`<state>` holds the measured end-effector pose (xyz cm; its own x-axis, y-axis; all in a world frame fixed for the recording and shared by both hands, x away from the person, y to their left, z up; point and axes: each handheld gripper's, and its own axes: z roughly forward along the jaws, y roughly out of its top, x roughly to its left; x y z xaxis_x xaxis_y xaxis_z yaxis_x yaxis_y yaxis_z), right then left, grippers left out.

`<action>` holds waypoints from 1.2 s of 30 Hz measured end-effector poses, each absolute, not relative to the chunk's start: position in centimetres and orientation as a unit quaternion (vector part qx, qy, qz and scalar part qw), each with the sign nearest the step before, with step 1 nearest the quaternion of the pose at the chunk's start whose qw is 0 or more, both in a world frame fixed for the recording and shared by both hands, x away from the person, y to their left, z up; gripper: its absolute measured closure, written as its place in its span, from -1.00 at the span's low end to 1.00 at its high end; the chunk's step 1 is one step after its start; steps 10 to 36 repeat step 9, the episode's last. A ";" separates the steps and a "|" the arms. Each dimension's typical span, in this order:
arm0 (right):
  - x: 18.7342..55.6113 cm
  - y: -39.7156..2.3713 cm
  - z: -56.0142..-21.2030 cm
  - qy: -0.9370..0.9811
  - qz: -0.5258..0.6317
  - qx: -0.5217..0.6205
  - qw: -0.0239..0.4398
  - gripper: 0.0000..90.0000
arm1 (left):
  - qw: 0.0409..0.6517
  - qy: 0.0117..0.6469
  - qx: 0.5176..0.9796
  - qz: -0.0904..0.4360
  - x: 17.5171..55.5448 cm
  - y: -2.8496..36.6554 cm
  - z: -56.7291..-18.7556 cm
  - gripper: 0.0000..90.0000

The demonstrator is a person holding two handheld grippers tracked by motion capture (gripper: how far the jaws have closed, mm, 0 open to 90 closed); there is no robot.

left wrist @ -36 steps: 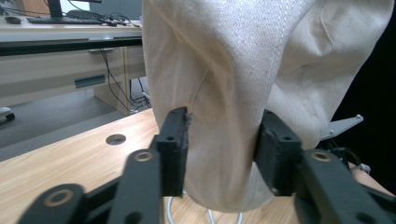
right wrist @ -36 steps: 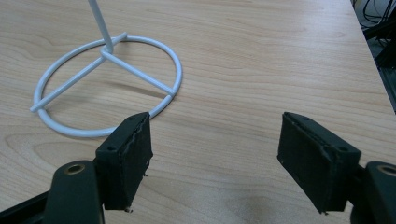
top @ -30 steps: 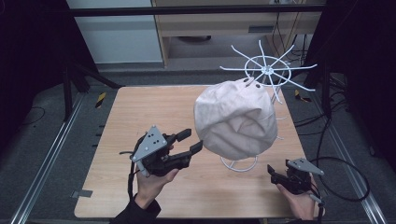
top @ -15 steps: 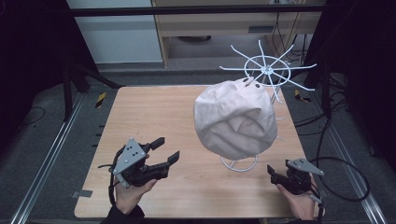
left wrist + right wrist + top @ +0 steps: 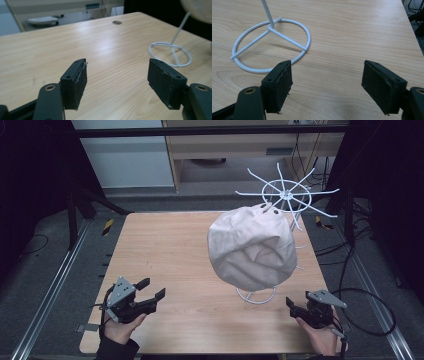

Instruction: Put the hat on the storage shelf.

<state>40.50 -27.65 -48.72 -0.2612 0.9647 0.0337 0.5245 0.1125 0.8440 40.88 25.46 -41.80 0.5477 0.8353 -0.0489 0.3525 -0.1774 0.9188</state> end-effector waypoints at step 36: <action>40.4 -27.7 -48.7 0.690 0.394 0.539 0.279 -0.46 | 0.463 0.447 0.725 0.244 41.5 27.5 -44.4 -0.31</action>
